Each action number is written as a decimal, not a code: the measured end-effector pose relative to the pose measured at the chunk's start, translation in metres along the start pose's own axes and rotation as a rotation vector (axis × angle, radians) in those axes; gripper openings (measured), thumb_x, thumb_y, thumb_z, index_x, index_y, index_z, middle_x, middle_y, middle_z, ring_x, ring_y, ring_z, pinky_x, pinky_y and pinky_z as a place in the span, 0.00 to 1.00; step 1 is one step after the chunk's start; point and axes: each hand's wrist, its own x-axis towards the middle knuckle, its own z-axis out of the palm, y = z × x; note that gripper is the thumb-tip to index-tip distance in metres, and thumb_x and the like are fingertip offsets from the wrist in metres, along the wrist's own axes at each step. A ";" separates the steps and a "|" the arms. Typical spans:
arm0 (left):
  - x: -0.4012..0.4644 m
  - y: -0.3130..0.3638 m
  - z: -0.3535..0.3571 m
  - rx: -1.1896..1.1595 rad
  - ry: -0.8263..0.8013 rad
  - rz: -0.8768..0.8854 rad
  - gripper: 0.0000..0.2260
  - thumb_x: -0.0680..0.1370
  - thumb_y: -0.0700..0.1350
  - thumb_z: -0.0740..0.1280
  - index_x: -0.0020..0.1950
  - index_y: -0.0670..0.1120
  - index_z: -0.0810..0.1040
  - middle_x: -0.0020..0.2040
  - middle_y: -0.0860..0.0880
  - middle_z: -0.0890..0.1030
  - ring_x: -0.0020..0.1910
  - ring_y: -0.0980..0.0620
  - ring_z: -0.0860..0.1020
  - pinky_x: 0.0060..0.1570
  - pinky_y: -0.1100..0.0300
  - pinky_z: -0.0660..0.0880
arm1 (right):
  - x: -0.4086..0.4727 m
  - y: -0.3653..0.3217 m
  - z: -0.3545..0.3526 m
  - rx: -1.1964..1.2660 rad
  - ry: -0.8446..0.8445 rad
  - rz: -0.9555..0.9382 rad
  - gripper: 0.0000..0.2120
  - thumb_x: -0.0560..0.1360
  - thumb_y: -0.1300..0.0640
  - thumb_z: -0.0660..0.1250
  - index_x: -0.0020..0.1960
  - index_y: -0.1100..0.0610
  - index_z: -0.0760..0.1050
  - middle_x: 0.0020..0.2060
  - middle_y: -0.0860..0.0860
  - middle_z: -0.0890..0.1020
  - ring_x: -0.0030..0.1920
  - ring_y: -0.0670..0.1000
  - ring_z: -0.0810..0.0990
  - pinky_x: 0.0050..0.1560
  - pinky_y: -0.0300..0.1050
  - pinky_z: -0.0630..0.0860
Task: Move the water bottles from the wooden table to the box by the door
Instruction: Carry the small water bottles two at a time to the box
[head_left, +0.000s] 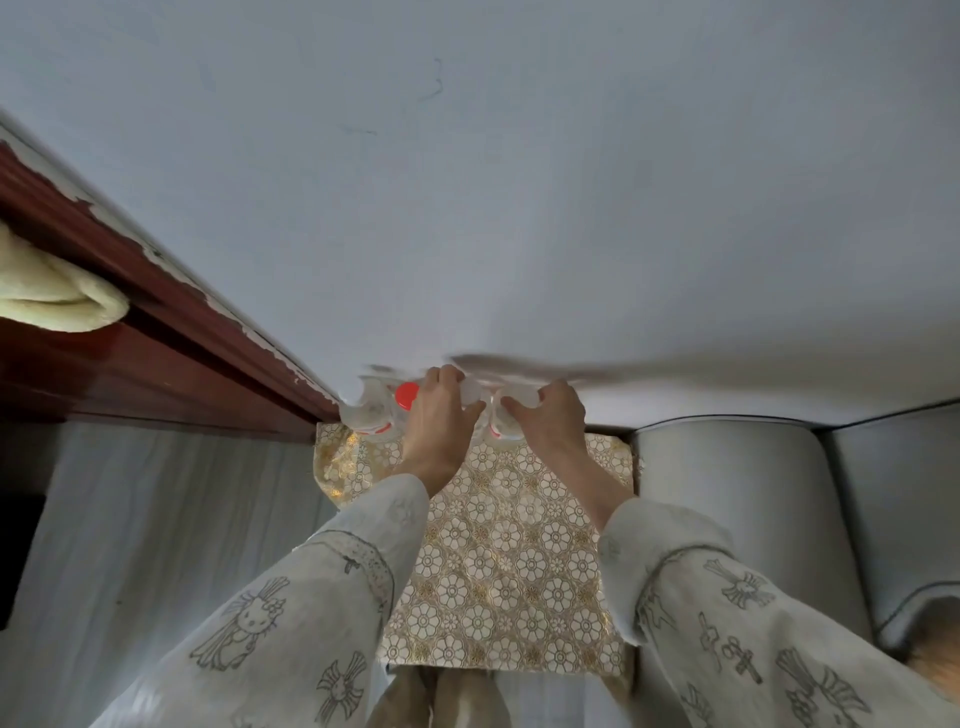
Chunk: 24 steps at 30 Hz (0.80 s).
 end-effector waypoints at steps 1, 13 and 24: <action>0.000 -0.002 0.002 -0.003 0.004 -0.003 0.15 0.73 0.40 0.68 0.57 0.38 0.71 0.55 0.40 0.75 0.50 0.43 0.75 0.48 0.55 0.72 | 0.001 0.001 0.003 -0.001 -0.015 0.028 0.17 0.70 0.49 0.69 0.48 0.61 0.69 0.39 0.49 0.68 0.38 0.48 0.67 0.38 0.39 0.63; 0.001 0.002 0.004 -0.144 -0.072 -0.136 0.21 0.75 0.36 0.63 0.68 0.38 0.65 0.67 0.39 0.70 0.66 0.43 0.69 0.67 0.52 0.66 | -0.016 -0.003 -0.008 0.174 -0.221 0.105 0.21 0.75 0.53 0.62 0.65 0.61 0.66 0.60 0.56 0.74 0.53 0.52 0.72 0.49 0.44 0.68; -0.125 -0.043 -0.100 -0.486 -0.063 -0.338 0.17 0.78 0.46 0.60 0.66 0.45 0.70 0.63 0.46 0.76 0.59 0.51 0.74 0.57 0.56 0.73 | -0.144 -0.072 -0.017 0.140 -0.455 -0.073 0.11 0.77 0.52 0.58 0.52 0.59 0.72 0.49 0.62 0.79 0.42 0.53 0.75 0.44 0.43 0.71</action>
